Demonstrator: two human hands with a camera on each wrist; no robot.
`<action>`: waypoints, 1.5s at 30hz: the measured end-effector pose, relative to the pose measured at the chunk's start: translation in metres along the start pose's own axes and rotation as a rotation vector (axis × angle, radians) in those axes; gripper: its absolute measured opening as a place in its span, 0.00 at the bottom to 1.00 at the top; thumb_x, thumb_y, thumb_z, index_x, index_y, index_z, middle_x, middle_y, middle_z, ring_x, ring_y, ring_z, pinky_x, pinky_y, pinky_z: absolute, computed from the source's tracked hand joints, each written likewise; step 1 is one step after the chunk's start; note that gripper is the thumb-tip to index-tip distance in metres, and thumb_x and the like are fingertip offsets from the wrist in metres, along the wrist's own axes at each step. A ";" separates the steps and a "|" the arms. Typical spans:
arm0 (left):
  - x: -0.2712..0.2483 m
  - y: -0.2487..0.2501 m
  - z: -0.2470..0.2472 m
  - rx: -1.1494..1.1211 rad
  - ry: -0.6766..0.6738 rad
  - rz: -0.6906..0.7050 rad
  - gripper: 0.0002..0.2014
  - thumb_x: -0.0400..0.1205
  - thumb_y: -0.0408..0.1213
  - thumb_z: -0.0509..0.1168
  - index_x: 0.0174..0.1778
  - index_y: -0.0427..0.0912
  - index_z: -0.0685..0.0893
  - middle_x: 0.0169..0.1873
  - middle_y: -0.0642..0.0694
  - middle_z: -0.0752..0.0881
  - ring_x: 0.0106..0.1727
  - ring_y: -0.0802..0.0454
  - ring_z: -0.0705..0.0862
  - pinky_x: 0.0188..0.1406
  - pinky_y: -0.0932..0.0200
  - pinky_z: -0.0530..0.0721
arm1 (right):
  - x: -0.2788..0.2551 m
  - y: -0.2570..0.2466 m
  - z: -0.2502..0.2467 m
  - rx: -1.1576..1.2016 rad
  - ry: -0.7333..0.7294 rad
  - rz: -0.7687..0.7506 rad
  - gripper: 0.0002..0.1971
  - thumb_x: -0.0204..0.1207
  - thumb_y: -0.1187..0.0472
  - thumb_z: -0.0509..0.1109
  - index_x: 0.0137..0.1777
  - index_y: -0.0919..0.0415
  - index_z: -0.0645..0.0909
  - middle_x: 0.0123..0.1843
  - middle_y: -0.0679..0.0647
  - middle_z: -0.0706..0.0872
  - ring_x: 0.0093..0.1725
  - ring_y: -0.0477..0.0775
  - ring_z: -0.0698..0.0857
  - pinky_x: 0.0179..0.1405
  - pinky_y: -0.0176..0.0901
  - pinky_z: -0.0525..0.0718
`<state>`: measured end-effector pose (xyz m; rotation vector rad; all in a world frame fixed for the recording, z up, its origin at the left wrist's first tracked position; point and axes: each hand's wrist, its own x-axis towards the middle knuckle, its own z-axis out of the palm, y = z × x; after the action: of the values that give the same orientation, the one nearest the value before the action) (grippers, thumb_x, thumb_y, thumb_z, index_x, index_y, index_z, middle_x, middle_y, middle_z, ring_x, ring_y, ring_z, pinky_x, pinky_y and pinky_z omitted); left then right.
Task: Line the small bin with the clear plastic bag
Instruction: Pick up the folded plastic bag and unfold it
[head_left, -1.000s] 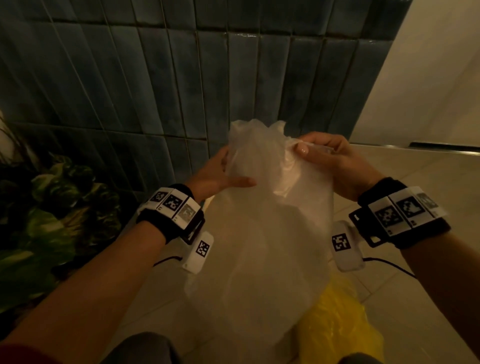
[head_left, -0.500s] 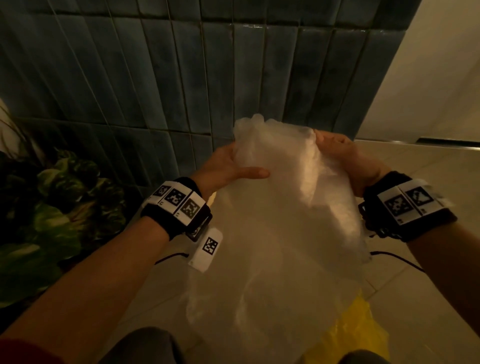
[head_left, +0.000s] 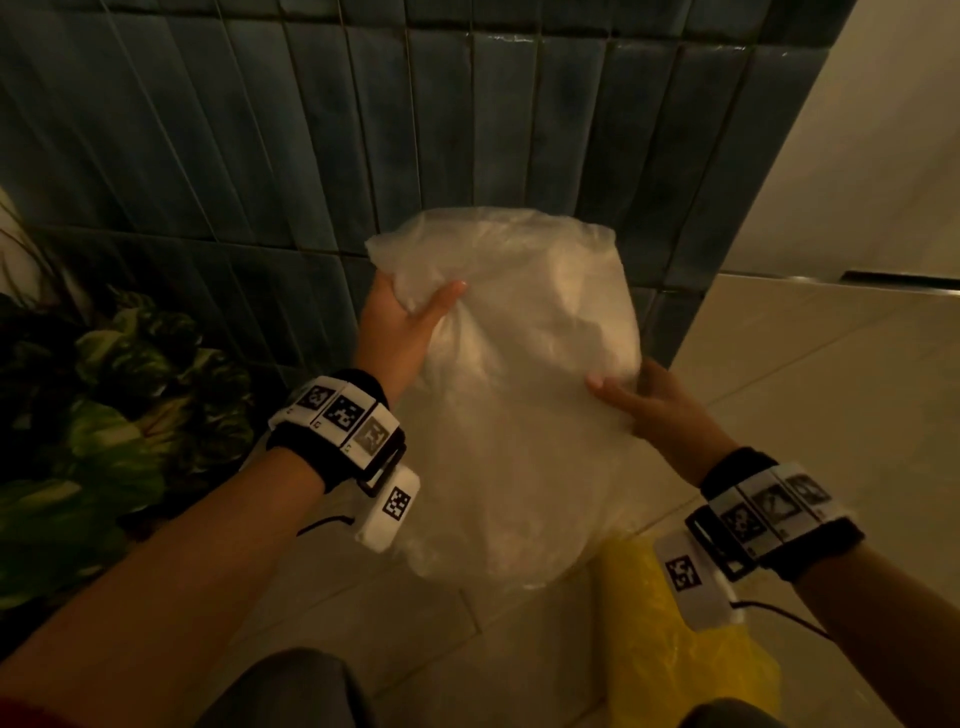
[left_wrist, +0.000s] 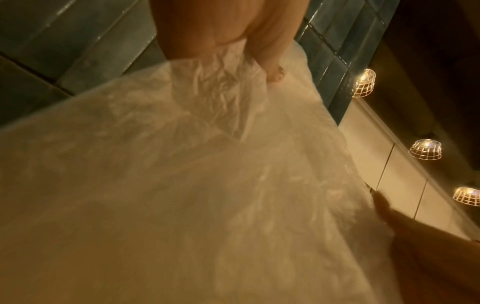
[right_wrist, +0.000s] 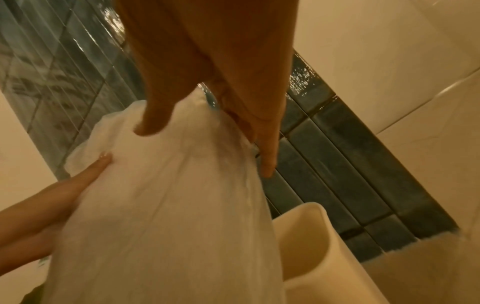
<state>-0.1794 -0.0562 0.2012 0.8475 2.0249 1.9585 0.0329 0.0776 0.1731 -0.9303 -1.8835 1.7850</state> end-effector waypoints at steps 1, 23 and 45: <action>-0.002 -0.003 -0.001 0.013 0.008 0.008 0.30 0.75 0.50 0.71 0.71 0.44 0.71 0.60 0.51 0.83 0.59 0.56 0.83 0.60 0.59 0.82 | 0.003 0.006 0.001 -0.032 0.006 -0.016 0.50 0.47 0.35 0.82 0.71 0.54 0.73 0.63 0.52 0.85 0.59 0.56 0.87 0.57 0.60 0.86; -0.017 -0.026 -0.021 -0.013 -0.067 -0.277 0.23 0.75 0.49 0.70 0.62 0.40 0.81 0.52 0.44 0.87 0.55 0.47 0.86 0.55 0.53 0.85 | 0.029 -0.006 -0.007 -0.199 0.215 -0.307 0.10 0.80 0.49 0.64 0.58 0.45 0.80 0.48 0.41 0.86 0.46 0.38 0.84 0.39 0.33 0.80; -0.013 -0.035 -0.058 0.100 0.091 -0.106 0.19 0.86 0.43 0.55 0.68 0.35 0.75 0.49 0.51 0.81 0.54 0.54 0.78 0.35 0.83 0.76 | 0.023 0.000 -0.017 -0.153 0.073 -0.085 0.23 0.71 0.51 0.73 0.66 0.57 0.79 0.59 0.59 0.87 0.54 0.57 0.88 0.54 0.54 0.88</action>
<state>-0.2080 -0.1104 0.1702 0.6676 2.1868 1.8849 0.0284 0.1061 0.1718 -0.9397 -2.0043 1.5552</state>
